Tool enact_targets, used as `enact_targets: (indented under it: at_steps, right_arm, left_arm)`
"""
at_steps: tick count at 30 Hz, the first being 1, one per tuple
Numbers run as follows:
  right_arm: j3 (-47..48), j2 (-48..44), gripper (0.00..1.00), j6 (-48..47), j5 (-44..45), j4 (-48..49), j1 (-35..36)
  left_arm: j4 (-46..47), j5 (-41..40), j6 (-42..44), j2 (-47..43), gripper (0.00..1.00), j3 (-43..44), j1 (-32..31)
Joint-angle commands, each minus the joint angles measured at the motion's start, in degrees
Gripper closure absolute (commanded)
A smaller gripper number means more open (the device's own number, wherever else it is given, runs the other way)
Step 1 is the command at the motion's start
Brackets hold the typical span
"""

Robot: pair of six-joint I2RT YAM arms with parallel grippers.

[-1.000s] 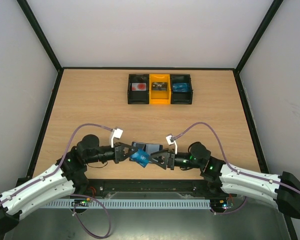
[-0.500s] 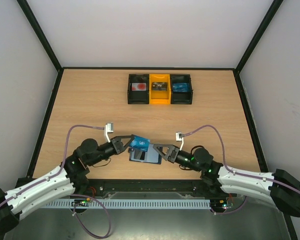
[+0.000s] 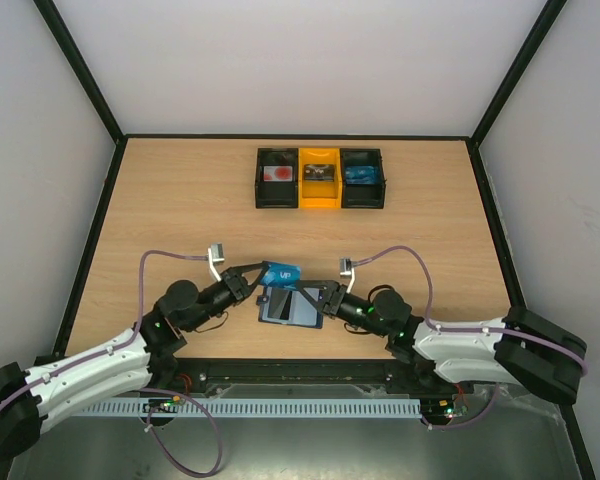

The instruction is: Take the credit cards out of the card holder

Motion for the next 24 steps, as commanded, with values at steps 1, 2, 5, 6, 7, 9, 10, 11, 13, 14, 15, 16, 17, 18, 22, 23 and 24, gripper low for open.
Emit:
enact_targets:
  at_steps: [1, 2, 5, 6, 7, 9, 10, 11, 13, 14, 15, 16, 17, 18, 22, 23, 24]
  right_arm:
    - [1.7, 2.6, 0.7, 2.3, -0.4, 7.6, 0.3]
    - [1.9, 3.3, 0.7, 2.5, -0.4, 7.7, 0.3]
    - [2.3, 4.6, 0.7, 3.2, -0.5, 8.3, 0.3]
    - [2.4, 5.0, 0.7, 3.3, -0.5, 8.7, 0.3]
    - [2.6, 5.4, 0.7, 3.3, -0.7, 9.2, 0.3]
    - [3.0, 5.9, 0.73, 3.2, -0.6, 9.3, 0.3]
    - [3.2, 6.2, 0.74, 3.1, -0.6, 9.3, 0.3]
    - [3.4, 6.4, 0.74, 3.2, -0.6, 9.3, 0.3]
    - [3.8, 6.8, 0.76, 3.4, -0.7, 9.6, 0.3]
    - [3.9, 7.0, 0.77, 3.6, -0.7, 9.7, 0.3]
    - [3.9, 7.0, 0.78, 3.7, -0.5, 9.8, 0.3]
    - [3.9, 7.1, 0.79, 3.8, -0.3, 9.9, 0.3]
    - [3.9, 7.1, 0.81, 3.8, -0.2, 9.9, 0.3]
    - [3.9, 7.1, 0.83, 3.9, -0.2, 9.8, 0.3]
    - [3.6, 6.8, 0.94, 4.5, 0.5, 9.8, 0.3]
    - [3.5, 6.6, 0.97, 4.4, 0.8, 9.6, 0.3]
    - [3.4, 6.4, 0.98, 4.3, 1.1, 9.3, 0.3]
  left_arm:
    - [5.9, -4.0, -1.0, -1.0, 0.97, -1.2, -0.2]
    - [6.3, -4.6, -1.3, -1.3, 0.97, -1.5, -0.2]
    - [6.9, -6.0, -2.1, -2.5, 0.97, -2.3, -0.1]
    - [6.9, -6.2, -2.3, -2.6, 0.97, -2.4, -0.2]
    - [7.0, -6.4, -2.4, -2.8, 0.97, -2.5, -0.1]
    - [7.3, -6.7, -2.4, -2.8, 0.97, -2.7, -0.2]
    - [7.4, -6.7, -2.6, -2.7, 0.97, -2.8, -0.2]
    - [7.6, -6.8, -2.6, -2.5, 0.97, -2.8, -0.1]
    - [8.1, -6.6, -2.6, -2.2, 0.97, -2.8, -0.2]
    - [8.2, -6.6, -2.6, -2.0, 0.97, -2.8, -0.2]
    - [8.2, -6.6, -2.7, -1.8, 0.97, -2.8, -0.2]
    - [8.5, -6.6, -2.8, -1.6, 0.97, -2.9, -0.1]
    - [8.7, -6.4, -2.8, -1.4, 0.97, -2.9, -0.1]
    - [8.8, -6.4, -2.9, -1.3, 0.97, -2.9, -0.1]
    - [9.0, -6.8, -3.0, -1.1, 0.97, -3.1, -0.1]
    - [9.0, -6.8, -2.9, -1.0, 0.97, -3.1, -0.2]
    - [9.0, -6.9, -2.8, -0.8, 0.97, -3.0, -0.2]
